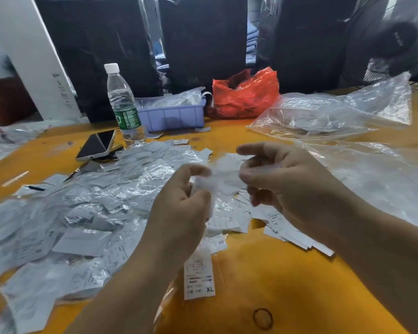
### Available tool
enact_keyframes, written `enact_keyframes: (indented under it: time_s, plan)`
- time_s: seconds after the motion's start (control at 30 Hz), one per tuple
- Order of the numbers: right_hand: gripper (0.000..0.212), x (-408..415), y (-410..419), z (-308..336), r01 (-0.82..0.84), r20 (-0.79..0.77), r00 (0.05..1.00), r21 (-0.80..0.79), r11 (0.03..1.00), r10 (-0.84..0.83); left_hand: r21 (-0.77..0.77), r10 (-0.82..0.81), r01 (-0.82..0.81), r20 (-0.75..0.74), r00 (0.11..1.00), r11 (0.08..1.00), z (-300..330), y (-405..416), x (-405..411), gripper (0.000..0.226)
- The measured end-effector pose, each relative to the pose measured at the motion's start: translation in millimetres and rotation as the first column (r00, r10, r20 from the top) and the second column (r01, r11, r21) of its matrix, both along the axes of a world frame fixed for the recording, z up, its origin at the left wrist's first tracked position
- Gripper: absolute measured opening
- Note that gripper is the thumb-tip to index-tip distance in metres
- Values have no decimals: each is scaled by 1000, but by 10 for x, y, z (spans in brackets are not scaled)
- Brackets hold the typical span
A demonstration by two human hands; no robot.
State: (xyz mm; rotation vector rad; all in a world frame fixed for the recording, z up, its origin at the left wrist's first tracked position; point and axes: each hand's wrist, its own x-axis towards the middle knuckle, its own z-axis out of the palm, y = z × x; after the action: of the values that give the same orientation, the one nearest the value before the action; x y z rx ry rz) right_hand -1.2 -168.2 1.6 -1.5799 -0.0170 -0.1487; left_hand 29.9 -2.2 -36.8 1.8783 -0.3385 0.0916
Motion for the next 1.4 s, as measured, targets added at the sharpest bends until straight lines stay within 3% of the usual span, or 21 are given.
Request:
enact_keyframes:
  time_s: [0.27,0.43,0.63,0.8,1.0,1.2,1.4]
  plan:
    - [17,259,176,-82,-110,-29,993,33,993,111,-81,24,-33,-107,994,996,39,31,92,26]
    - [13,246,107,-206,-164,-54,985,8,986,164,-37,-129,126,-101,986,991,21,39,73,55]
    - [9,231,96,-241,-200,-78,977,-7,980,199,56,-58,59,-8,998,997,-11,17,60,24]
    - [11,223,96,-265,-141,11,989,-156,978,144,87,-73,74,-6,997,994,-16,34,42,17]
    - [9,288,54,-283,2,38,999,-13,1000,-1,70,-103,107,-60,993,992,-11,42,30,13]
    - [18,286,36,-272,-32,7,999,68,997,32,15,-45,47,-106,993,999,-2,59,40,33]
    - [17,285,45,-271,-56,-45,997,90,994,60,-20,-49,49,-38,998,999,13,46,12,20]
